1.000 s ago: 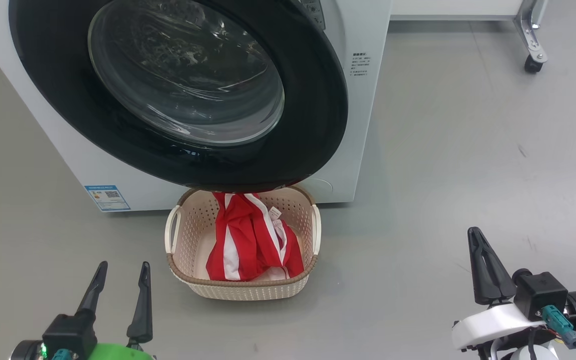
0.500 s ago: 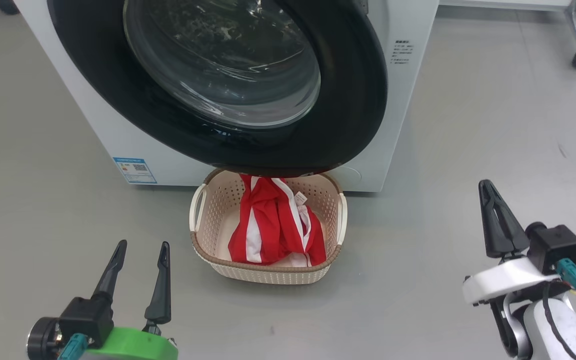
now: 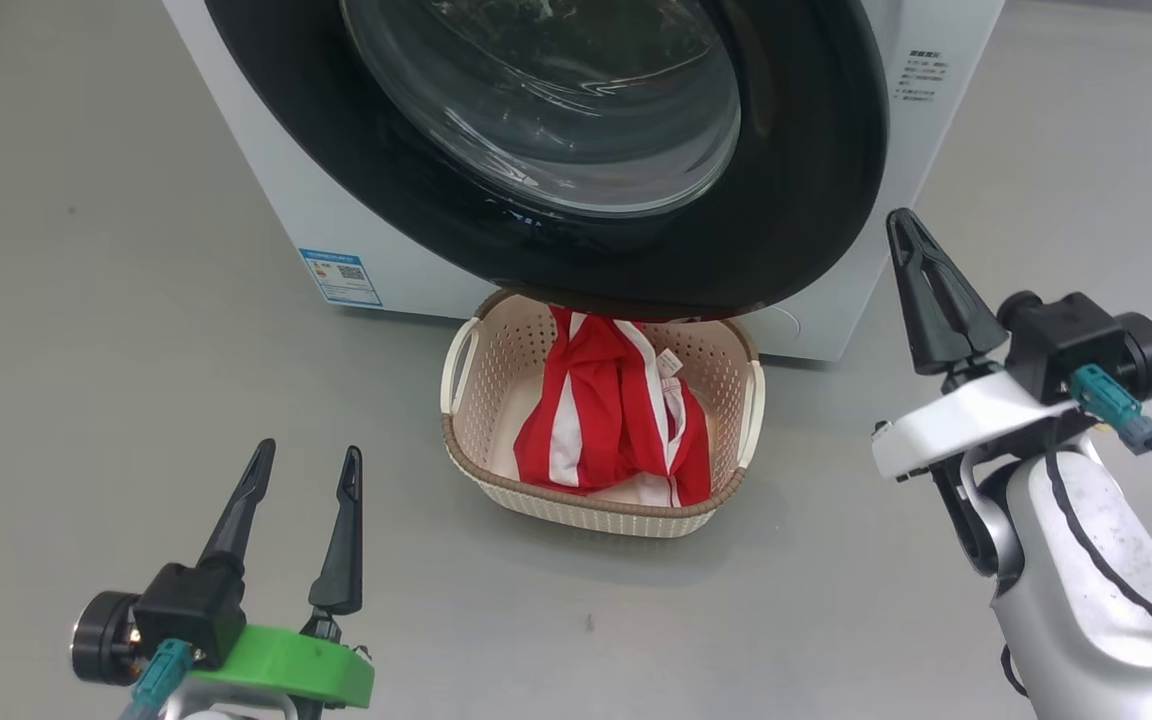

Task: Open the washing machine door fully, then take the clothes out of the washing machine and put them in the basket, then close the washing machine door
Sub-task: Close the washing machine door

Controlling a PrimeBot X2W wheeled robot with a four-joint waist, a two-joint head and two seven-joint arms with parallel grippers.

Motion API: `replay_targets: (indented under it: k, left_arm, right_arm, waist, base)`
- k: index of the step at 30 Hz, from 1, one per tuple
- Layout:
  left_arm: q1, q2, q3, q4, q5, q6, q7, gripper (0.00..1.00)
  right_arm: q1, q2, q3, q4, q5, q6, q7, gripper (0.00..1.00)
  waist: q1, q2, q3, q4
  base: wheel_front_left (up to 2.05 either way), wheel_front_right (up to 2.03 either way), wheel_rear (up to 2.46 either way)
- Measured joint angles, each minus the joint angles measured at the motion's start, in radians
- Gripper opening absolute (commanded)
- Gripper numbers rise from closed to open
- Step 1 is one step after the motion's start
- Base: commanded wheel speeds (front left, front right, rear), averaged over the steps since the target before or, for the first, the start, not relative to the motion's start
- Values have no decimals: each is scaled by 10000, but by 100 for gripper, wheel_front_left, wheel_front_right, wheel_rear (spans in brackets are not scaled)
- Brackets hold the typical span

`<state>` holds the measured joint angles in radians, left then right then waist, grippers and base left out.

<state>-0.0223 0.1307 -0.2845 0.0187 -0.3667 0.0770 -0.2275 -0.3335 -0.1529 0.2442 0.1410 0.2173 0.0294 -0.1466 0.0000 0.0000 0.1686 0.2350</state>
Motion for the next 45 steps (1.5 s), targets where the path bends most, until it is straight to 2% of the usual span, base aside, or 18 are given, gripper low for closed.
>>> replay_targets:
  k: [7,19,32,45]
  left_arm:
    - [-128,-102,4,-29,0,0,-29,100]
    - [-573,-249,-23,-161,0,-31,-113,100]
    - [-1151,-460,-88,-153,0,-121,-201,100]
    - [-1575,-648,-176,69,2,-209,-213,100]
  right_arm:
    - [-1174,247,169,476,2,190,286,0]
    - [-3065,242,203,1166,2,412,625,0]
    - [-4414,117,71,2023,6,566,635,0]
    - [-5481,-234,-184,3173,6,577,606,0]
  waist:
    - [0,0,311,302]
    - [0,0,1012,557]
    - [0,0,1848,740]
    - [0,0,2300,942]
  base:
    - [0,0,0]
    - [0,0,0]
    - [0,0,0]
    - [0,0,0]
